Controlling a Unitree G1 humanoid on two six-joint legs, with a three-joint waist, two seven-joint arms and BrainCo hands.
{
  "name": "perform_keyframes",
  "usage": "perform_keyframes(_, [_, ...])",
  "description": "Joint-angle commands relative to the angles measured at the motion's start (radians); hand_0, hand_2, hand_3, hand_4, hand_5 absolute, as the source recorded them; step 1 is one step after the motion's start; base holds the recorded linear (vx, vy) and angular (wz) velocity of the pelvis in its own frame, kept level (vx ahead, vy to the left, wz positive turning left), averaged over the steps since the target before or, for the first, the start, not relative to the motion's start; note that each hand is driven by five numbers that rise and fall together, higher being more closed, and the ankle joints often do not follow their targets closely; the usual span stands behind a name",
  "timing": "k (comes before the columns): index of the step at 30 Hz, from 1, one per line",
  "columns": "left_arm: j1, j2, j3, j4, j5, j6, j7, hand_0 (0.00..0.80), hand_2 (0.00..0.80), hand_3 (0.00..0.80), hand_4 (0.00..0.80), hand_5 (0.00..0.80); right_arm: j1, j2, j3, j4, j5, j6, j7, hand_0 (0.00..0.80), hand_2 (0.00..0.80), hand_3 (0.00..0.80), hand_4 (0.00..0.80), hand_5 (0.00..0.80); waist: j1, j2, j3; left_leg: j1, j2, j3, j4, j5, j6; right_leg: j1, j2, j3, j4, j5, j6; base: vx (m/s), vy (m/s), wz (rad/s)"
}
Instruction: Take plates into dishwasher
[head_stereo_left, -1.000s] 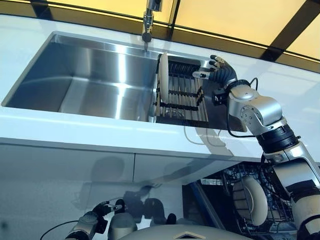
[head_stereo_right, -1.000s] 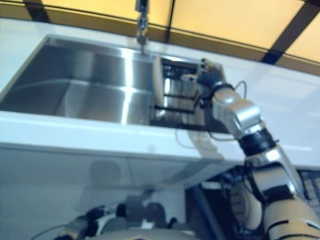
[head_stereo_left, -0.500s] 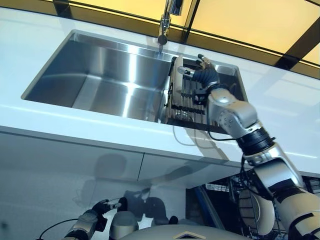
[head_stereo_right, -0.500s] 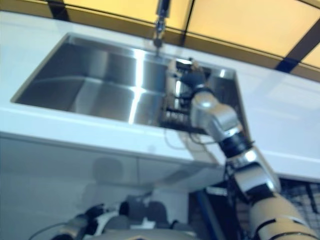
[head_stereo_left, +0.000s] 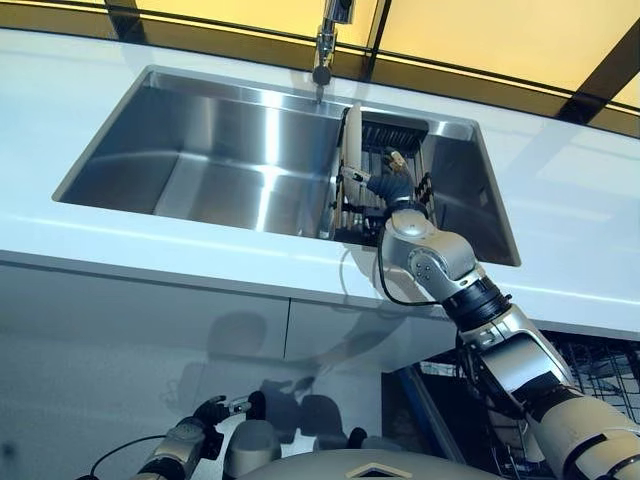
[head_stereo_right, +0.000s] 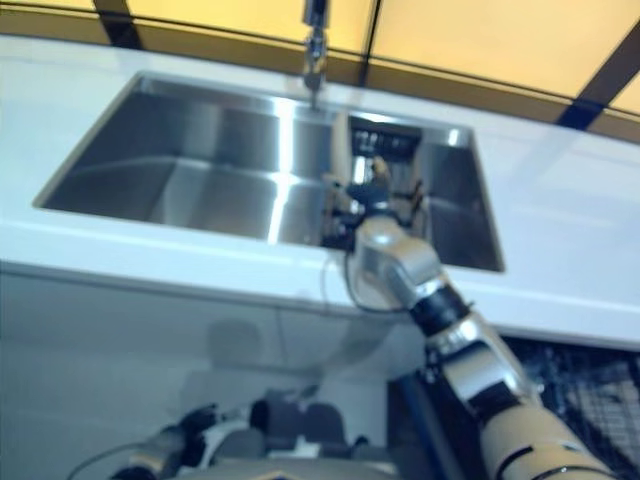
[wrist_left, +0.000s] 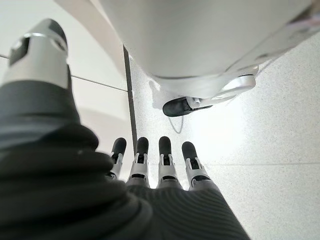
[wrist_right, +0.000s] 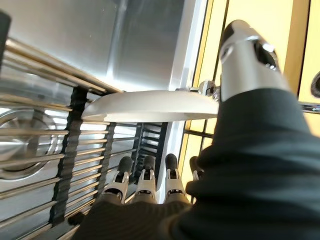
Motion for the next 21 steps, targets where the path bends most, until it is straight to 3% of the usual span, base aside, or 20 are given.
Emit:
perform_keyframes(1, [-0.044, -0.015, -0.067, 0.015, -0.024, -0.014, 0.014, 0.0, 0.0, 0.0, 0.0, 0.0, -0.038, -0.013, 0.024, 0.03, -0.041, -0.062, -0.028, 0.0, 0.0, 0.0, 0.0, 0.0, 0.053, 0.047, -0.021, 0.085, -0.018, 0.044, 0.015, -0.141, 0.028, -0.116, -0.044, 0.034, 0.057, 0.046, 0.078, 0.0, 0.0, 0.0])
perform_keyframes(21, [-0.023, -0.026, -0.071, 0.017, -0.042, -0.011, 0.019, 0.0, 0.0, 0.0, 0.0, 0.0, -0.105, -0.049, 0.021, 0.09, -0.088, 0.006, 0.028, 0.0, 0.0, 0.0, 0.0, 0.0, 0.082, 0.038, -0.019, 0.079, -0.019, 0.021, 0.015, -0.138, 0.025, -0.115, -0.048, 0.014, 0.064, 0.044, 0.074, 0.012, 0.01, 0.05])
